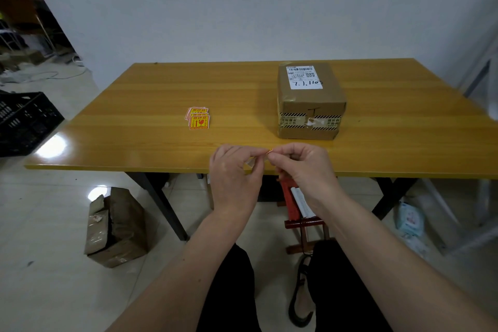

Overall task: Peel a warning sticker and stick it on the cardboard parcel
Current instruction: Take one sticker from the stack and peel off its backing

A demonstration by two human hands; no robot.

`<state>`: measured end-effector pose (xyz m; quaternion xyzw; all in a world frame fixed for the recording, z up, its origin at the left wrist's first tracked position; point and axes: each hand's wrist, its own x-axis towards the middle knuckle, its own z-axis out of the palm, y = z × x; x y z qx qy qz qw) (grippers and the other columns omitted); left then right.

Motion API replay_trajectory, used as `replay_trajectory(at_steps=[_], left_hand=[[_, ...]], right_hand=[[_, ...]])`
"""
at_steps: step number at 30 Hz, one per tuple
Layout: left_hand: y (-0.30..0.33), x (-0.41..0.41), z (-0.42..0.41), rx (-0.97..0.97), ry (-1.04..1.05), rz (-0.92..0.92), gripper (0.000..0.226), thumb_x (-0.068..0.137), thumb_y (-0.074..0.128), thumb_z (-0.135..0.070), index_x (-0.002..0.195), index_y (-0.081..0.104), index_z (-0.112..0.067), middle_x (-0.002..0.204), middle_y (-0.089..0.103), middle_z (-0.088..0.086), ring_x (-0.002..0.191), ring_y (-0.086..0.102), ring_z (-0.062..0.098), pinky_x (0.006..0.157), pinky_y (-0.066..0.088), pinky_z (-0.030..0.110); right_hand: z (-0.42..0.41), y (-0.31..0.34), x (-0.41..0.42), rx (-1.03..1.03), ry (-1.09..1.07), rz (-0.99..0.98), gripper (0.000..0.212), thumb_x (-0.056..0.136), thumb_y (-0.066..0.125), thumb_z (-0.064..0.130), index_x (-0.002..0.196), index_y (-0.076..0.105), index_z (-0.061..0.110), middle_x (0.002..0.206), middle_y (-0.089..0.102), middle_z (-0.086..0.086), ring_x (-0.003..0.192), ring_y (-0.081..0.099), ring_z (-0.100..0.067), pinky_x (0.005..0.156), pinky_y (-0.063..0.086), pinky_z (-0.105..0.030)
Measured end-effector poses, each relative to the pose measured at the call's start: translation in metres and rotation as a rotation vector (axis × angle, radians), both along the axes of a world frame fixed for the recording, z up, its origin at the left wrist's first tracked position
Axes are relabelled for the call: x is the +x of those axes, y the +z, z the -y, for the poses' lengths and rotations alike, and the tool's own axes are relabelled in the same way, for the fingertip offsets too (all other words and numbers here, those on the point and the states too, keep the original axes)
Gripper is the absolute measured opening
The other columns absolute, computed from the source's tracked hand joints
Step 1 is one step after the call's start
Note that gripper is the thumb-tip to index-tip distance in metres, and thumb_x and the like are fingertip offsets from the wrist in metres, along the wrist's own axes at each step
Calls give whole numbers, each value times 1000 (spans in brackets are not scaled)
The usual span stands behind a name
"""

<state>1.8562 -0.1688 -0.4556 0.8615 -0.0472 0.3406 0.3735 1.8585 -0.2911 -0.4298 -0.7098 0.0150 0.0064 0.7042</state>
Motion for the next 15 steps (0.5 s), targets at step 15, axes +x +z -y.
replay_trajectory(at_steps=[15], left_hand=[[1, -2, -2, -12, 1, -3, 13, 71, 77, -8, 78, 74, -19, 75, 73, -3, 76, 62, 21, 75, 51, 48]], right_hand=[[0, 1, 2, 67, 17, -22, 15, 82, 69, 10, 68, 69, 14, 57, 62, 2, 47, 53, -4, 48, 47, -18]])
